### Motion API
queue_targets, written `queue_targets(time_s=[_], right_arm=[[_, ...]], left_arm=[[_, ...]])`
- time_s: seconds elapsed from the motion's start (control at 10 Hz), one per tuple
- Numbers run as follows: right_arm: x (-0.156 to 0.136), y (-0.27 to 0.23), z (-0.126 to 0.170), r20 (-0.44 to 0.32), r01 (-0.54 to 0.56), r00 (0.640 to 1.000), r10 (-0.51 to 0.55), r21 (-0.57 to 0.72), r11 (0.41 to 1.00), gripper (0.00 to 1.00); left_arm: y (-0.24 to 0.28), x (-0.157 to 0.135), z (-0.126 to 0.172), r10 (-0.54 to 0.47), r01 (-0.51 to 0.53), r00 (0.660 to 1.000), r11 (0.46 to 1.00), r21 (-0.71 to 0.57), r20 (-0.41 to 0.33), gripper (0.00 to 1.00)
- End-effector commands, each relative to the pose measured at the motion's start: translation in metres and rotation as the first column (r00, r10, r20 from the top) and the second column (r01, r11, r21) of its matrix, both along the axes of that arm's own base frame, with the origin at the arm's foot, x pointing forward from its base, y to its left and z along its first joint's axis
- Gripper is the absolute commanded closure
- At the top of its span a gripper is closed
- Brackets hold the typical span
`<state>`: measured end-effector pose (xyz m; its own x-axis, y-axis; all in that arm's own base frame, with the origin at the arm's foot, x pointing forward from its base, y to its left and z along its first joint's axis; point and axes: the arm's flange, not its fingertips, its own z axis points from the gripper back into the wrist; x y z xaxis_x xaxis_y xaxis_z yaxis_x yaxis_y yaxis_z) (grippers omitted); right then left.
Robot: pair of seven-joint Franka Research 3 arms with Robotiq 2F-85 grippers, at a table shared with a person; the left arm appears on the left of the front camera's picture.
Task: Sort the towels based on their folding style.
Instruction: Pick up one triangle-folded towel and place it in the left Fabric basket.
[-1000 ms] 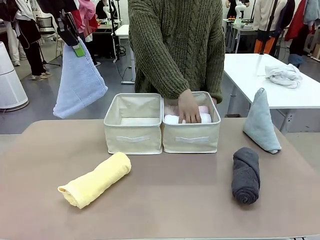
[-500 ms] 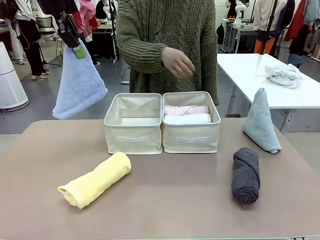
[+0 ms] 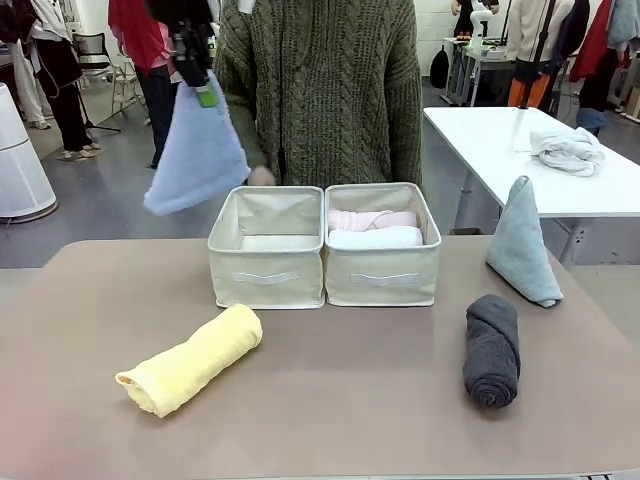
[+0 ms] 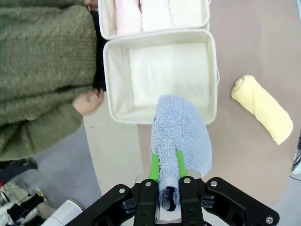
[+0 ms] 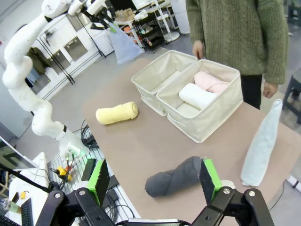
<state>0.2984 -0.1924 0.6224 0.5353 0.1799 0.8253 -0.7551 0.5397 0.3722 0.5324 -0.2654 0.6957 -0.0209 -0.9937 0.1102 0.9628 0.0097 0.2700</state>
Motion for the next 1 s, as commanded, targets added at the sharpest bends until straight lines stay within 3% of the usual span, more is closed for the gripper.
queue_targets(time_s=[0.0, 0.2, 0.6, 0.9], right_arm=[[0.000, 0.000, 0.000, 0.006, -0.005, 1.000, 0.005, 0.008, 1.000, 0.00], [0.000, 0.000, 0.000, 0.006, -0.005, 1.000, 0.005, 0.008, 1.000, 0.00], [0.000, 0.000, 0.000, 0.006, -0.005, 1.000, 0.005, 0.008, 1.000, 0.00], [0.000, 0.000, 0.000, 0.006, -0.005, 1.000, 0.005, 0.008, 1.000, 0.00]], left_arm=[[-0.031, 0.039, 0.011, -0.086, 0.087, 0.996, 0.995, 0.041, -0.027, 0.86], [-0.063, 0.052, -0.010, -0.143, 0.145, 0.988, 0.989, 0.019, -0.065, 0.86], [-0.092, 0.063, -0.061, -0.211, 0.210, 0.976, 0.977, -0.016, -0.048, 0.86], [-0.100, 0.067, -0.099, -0.277, 0.278, 0.950, 0.960, -0.016, -0.143, 0.86]])
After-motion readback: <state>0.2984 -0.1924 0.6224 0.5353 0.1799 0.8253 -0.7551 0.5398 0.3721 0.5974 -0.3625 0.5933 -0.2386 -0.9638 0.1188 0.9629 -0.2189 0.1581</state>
